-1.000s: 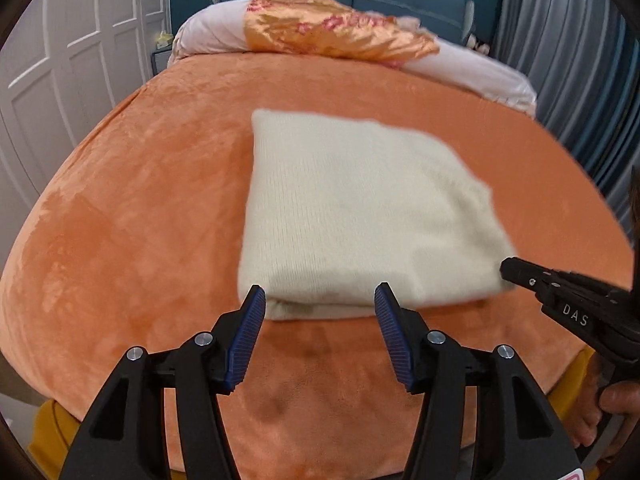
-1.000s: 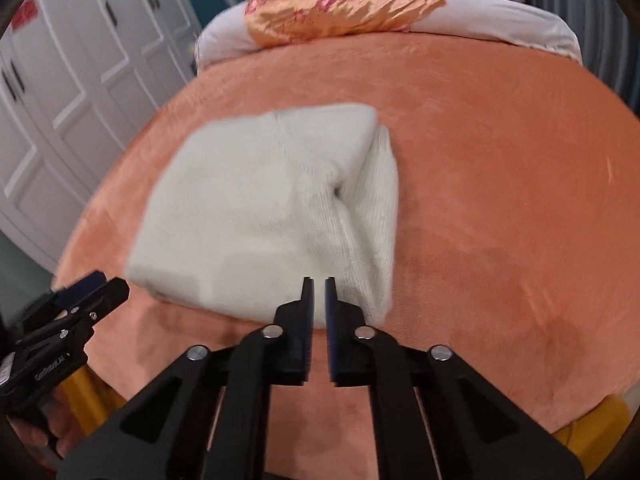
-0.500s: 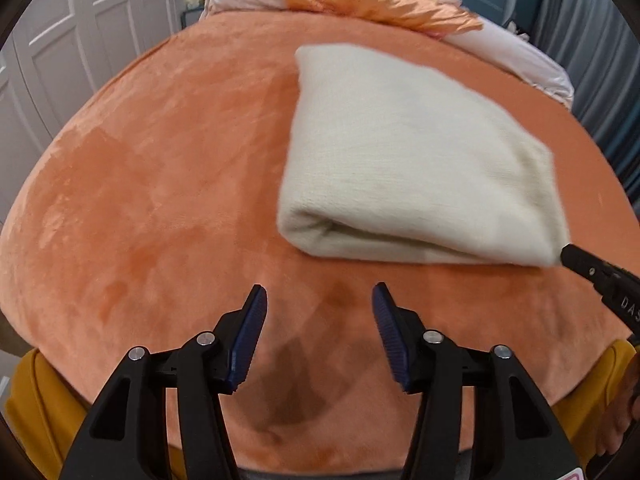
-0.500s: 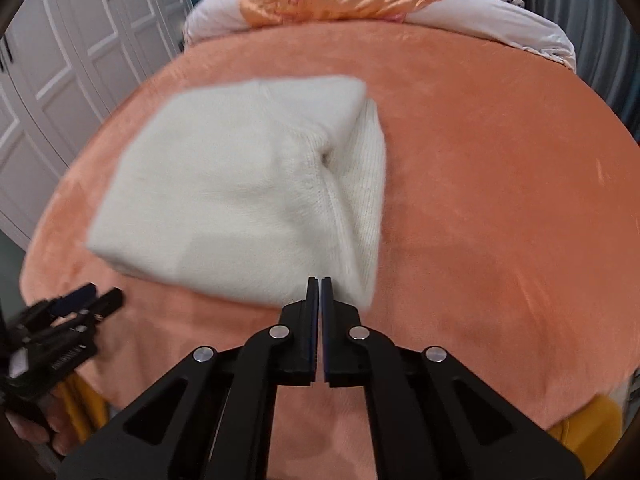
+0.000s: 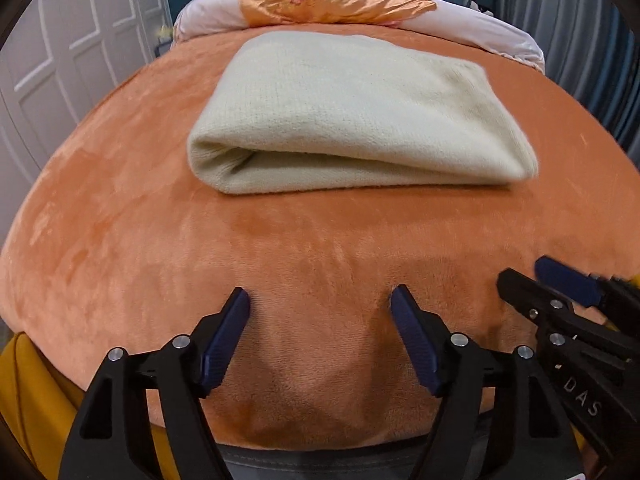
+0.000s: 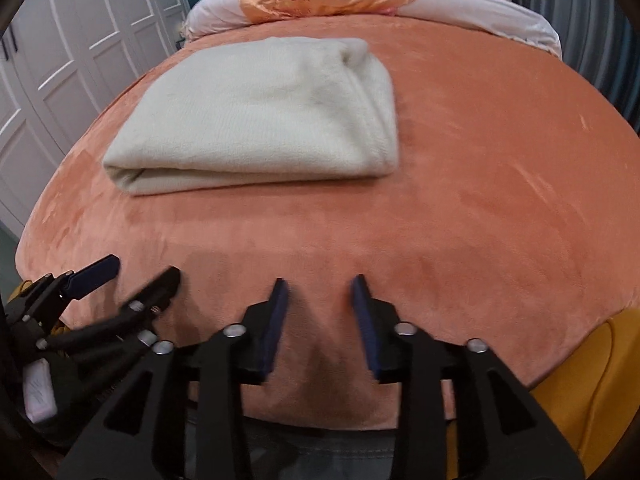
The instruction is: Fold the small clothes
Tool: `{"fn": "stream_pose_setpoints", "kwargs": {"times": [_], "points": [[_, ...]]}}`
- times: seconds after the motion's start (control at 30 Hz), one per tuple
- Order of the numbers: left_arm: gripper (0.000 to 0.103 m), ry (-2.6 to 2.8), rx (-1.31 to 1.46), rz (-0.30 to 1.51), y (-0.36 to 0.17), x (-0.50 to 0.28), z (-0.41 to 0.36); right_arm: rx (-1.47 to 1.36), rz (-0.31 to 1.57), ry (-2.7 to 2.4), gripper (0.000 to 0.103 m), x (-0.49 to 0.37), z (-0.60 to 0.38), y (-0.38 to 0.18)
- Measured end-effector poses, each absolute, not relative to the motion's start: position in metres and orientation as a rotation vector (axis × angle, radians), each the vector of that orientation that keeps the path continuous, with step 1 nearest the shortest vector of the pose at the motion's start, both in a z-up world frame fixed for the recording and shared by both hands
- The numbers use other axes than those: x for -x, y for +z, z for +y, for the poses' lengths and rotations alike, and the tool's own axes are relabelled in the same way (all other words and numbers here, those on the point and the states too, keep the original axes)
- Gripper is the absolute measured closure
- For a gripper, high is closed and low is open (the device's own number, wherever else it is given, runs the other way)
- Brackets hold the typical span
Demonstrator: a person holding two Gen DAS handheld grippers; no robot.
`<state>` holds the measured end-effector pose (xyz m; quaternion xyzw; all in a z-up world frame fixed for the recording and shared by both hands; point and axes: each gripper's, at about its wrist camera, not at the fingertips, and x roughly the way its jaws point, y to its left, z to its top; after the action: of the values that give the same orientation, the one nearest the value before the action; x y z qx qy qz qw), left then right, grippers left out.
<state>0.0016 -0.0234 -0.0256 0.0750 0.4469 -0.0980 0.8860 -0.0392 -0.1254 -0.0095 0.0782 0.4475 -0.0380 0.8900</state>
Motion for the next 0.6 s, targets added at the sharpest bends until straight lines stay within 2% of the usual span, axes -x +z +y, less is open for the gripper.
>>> {"fn": "stream_pose_setpoints", "kwargs": {"times": [0.07,0.23,0.6], "points": [[0.030,-0.196,-0.152,0.919,-0.028,-0.001,-0.021,-0.158,0.908,-0.087,0.065,0.041,-0.125,-0.012],[0.016,-0.159,-0.131,0.901,-0.033,-0.004,-0.013,-0.160,0.874,-0.099,0.065,0.044,-0.123,-0.016],[0.011,-0.105,-0.104,0.844,-0.037,-0.006,-0.010,-0.149,0.809,-0.119,0.061,0.049,-0.120,-0.022]]}}
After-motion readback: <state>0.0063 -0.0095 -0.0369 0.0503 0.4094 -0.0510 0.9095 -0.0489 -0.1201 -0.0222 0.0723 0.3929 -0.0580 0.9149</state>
